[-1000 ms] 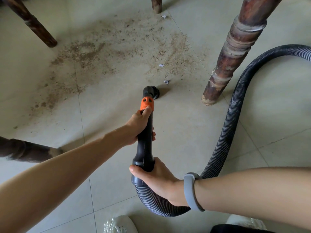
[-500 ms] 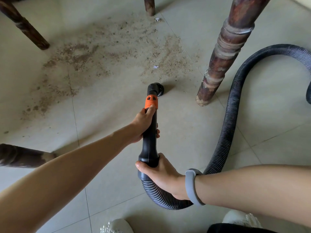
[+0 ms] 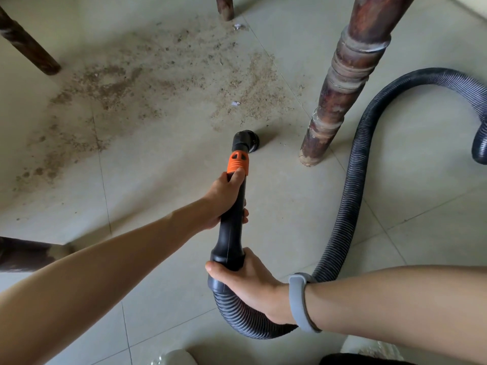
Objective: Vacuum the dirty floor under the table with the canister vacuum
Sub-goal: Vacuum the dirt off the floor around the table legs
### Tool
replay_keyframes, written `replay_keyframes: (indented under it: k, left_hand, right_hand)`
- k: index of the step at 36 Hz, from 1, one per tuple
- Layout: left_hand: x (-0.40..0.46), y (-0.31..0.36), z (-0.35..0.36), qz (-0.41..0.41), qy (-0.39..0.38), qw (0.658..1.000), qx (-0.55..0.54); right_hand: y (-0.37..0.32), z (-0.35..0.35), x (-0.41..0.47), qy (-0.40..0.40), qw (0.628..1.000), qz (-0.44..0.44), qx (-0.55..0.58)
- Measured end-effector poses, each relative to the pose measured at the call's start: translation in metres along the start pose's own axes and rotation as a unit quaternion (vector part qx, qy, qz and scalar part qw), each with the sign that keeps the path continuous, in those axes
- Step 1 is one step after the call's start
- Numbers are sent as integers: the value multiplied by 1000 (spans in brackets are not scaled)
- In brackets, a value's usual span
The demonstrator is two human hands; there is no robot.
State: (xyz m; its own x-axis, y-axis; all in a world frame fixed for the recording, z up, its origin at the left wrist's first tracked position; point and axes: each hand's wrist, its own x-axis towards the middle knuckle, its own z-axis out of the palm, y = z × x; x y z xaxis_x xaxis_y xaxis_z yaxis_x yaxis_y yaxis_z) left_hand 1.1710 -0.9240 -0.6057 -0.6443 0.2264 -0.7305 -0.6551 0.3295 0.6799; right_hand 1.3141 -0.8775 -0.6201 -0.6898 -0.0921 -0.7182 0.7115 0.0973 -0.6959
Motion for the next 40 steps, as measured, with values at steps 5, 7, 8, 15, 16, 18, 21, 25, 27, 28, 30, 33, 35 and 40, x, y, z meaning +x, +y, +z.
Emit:
replay_keyframes:
  k: [5, 7, 8, 15, 16, 18, 21, 25, 27, 28, 30, 33, 35, 40]
  left_hand:
    - [-5, -8, -21, -6, 26, 1000, 3]
    - [-6, -11, -32, 0, 46, 999, 10]
    - [-6, -13, -38, 4, 59, 998, 15]
    - [-17, -32, -55, 22, 100, 994, 33]
    - [-20, -33, -53, 25, 100, 994, 43]
    - [-22, -35, -47, 27, 93, 993, 64]
    - [-26, -37, -38, 21, 78, 992, 97]
    - [-30, -35, -30, 12, 59, 988, 143]
    - [-30, -33, -27, 19, 37, 988, 150]
    - [-30, -33, -26, 27, 19, 988, 153]
    - [-31, -38, -24, 36, -28, 989, 142]
    - [-35, -47, -21, 27, -101, 988, 117]
    - [-35, -48, -20, 25, -128, 984, 118]
    - [-30, -50, -20, 28, -174, 975, 137]
  right_hand:
    - [-19, -14, 9, -201, 978, 13, -62]
    - [-26, -31, 19, -255, 959, 45, -118]
    - [-28, -39, 25, -258, 954, 57, -142]
    - [-66, -70, 85, 33, 999, 39, -11]
    - [-76, -69, 91, 48, 998, 33, 16]
    - [-94, -62, 102, 51, 997, 20, 64]
    - [-112, -45, 113, 22, 995, 31, 89]
    - [-113, -29, 122, 63, 993, 55, 88]
    - [-108, -28, 129, 107, 987, 44, 110]
    - [-107, -30, 130, 132, 984, 38, 115]
    - [-103, -40, 132, 180, 976, 29, 121]
    - [-104, -65, 128, 242, 957, 22, 158]
    - [-102, -81, 128, 258, 946, 20, 197]
    - [-102, -93, 128, 270, 930, 23, 249]
